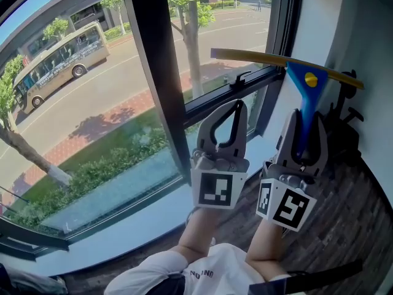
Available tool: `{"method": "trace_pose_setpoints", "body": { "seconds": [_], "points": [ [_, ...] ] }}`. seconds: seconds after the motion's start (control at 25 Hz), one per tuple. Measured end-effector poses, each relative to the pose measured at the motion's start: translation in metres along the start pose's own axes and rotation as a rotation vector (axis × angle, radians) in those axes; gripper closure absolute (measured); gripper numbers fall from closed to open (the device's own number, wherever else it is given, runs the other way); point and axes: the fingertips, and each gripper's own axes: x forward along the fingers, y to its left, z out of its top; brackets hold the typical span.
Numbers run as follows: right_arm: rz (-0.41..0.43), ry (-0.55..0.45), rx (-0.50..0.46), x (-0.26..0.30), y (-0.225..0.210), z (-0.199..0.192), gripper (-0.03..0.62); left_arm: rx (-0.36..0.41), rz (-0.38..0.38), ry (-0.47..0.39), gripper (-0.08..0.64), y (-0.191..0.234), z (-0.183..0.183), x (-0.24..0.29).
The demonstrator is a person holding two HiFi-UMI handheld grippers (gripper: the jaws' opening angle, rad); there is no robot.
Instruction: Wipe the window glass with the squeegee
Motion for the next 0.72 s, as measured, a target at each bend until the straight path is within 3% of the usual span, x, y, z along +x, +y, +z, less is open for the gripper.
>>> {"method": "trace_pose_setpoints", "body": {
  "seconds": [0.16,0.32,0.48,0.72],
  "points": [
    [-0.037,0.015,-0.015,-0.002,0.003,-0.009,0.443,-0.033,-0.016,0.006,0.561,0.005,-0.014,0.0],
    [-0.067,0.042,-0.027,-0.005,-0.006,-0.024,0.443,-0.166,-0.017,-0.007,0.561,-0.002,-0.033,0.007],
    [-0.078,0.066,-0.031,0.003,-0.026,-0.041,0.443,-0.085,-0.082,0.022,0.561,-0.028,-0.044,0.029],
    [-0.052,0.057,-0.059,0.034,-0.067,-0.074,0.443,-0.107,-0.067,0.005,0.561,-0.061,-0.065,0.082]
  ]
}}
